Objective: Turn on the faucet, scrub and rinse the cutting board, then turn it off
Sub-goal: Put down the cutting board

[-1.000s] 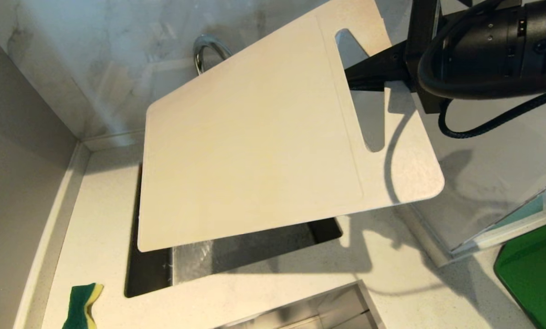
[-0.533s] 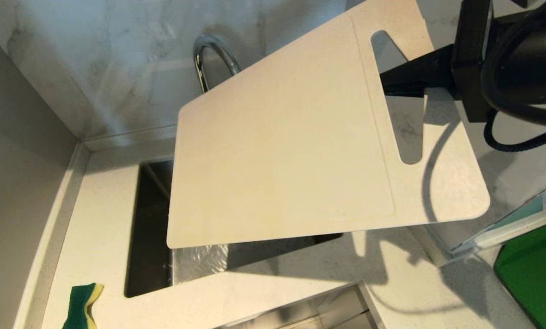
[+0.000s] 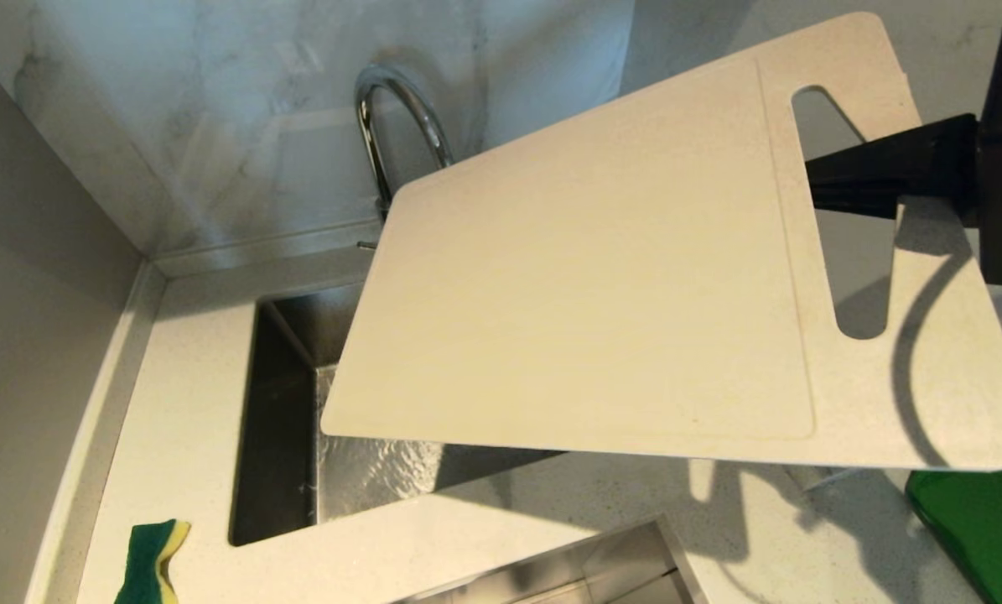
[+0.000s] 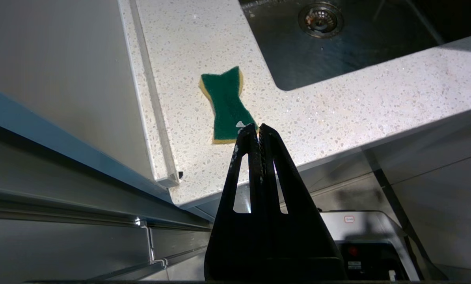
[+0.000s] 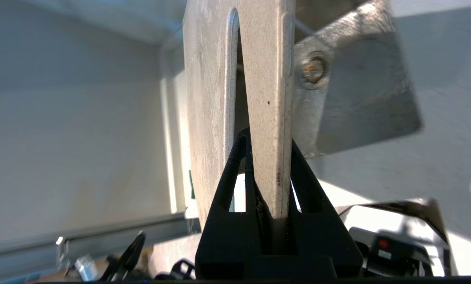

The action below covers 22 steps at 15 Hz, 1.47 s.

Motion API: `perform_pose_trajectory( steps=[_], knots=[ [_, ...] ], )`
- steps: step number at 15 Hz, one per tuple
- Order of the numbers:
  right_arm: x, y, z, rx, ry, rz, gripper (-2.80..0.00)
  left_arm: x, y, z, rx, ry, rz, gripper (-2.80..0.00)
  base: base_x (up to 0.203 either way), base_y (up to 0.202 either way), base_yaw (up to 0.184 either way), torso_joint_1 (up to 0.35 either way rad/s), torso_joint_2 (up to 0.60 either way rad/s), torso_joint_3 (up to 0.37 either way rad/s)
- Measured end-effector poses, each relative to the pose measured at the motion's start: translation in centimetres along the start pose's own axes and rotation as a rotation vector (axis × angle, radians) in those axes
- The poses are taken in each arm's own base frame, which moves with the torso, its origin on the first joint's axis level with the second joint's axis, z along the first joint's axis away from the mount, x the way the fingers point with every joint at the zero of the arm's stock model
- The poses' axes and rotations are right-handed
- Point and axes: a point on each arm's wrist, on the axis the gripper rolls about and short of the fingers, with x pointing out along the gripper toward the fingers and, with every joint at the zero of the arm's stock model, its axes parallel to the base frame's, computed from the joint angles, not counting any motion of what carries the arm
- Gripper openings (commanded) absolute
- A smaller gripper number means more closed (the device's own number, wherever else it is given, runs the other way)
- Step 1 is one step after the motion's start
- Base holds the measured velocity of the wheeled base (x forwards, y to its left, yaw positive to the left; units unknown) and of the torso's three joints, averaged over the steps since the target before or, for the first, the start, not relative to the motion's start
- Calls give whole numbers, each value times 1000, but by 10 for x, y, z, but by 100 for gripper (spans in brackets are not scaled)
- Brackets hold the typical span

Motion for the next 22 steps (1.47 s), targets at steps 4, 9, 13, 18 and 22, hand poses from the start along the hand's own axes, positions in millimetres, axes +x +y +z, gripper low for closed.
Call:
perform_pose_trajectory(
  steps=[4,9,13,18,22],
  knots=[
    [-13,-8,-12,96,-69,-112,-280,0,0,0,0,0,0,-280,0,0,0,0,0,0],
    [-28,-10,-21,211,-139,-167,-280,0,0,0,0,0,0,-280,0,0,0,0,0,0],
    [-34,-16,-29,290,-199,-237,-280,0,0,0,0,0,0,-280,0,0,0,0,0,0],
    [-37,-24,-39,383,-253,-304,-280,0,0,0,0,0,0,-280,0,0,0,0,0,0],
    [-27,-32,-43,400,-303,-302,-280,0,0,0,0,0,0,-280,0,0,0,0,0,0]
  ],
)
